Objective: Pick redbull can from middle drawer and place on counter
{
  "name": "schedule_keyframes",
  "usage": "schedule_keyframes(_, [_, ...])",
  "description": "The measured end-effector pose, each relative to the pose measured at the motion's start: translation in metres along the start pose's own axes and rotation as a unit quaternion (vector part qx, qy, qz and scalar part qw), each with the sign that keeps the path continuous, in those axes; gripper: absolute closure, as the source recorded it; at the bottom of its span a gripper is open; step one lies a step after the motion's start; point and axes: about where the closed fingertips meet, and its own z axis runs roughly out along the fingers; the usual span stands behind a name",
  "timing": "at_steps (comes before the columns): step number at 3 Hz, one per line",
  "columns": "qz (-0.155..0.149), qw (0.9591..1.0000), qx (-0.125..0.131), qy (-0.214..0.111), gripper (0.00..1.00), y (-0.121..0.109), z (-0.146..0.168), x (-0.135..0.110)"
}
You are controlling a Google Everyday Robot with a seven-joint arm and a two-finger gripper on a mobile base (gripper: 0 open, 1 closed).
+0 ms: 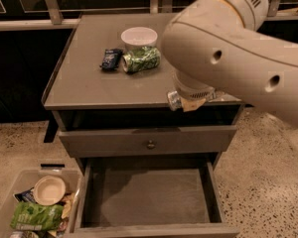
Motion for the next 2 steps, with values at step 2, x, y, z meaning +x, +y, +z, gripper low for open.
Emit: schedule_keyframes(2, [-0.022,0.9993,0.024,-0.018,1.00,-0.0086,-0.0058,-0.0089])
